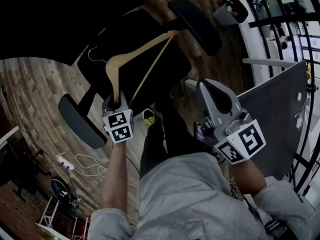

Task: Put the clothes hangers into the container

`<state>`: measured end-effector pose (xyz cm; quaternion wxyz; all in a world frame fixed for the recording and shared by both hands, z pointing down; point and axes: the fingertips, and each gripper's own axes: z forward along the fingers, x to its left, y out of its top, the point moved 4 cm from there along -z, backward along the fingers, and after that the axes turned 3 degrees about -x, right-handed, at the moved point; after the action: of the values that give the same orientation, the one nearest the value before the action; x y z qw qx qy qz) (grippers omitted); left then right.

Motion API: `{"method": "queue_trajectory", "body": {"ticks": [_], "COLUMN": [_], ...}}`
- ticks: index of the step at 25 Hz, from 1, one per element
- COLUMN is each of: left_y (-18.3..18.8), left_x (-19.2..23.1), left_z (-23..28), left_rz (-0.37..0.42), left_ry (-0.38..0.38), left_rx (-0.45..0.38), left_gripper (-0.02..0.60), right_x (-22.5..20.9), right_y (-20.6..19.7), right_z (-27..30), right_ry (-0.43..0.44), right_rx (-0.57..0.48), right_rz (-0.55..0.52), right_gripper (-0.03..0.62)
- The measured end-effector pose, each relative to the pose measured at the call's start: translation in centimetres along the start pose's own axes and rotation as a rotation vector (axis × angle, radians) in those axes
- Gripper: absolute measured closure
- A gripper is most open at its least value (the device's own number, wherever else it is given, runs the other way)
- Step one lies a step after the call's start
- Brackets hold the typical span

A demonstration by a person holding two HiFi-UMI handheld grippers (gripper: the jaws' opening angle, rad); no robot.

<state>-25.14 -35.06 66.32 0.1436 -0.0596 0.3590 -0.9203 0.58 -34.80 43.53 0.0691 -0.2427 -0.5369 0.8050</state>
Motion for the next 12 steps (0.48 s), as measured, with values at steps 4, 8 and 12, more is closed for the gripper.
{"method": "queue_trajectory", "body": {"ticks": [4,8,12], "left_y": [3.2,4.9,7.2], "left_x": [-0.1,-0.7,-1.2], "left_z": [-4.5,-9.1,-13.4], "left_rz": [0.041,0.053,0.098], "left_ry": [-0.033,-0.066,-0.097], "left_rx": [-0.11,-0.185,-0.284], "left_gripper": [0.54,0.541,0.541], "right_x": [2.0,4.4,6.4], "right_y": [2.5,4.4,5.5], "right_z": [-4.0,-7.8,-11.7], "right_ry": [-0.062,-0.08,-0.125], "right_rx": [-0.091,-0.153,-0.212], "right_rz": [-0.034,-0.056,-0.103], "right_gripper": [0.595,0.597,0.596]}}
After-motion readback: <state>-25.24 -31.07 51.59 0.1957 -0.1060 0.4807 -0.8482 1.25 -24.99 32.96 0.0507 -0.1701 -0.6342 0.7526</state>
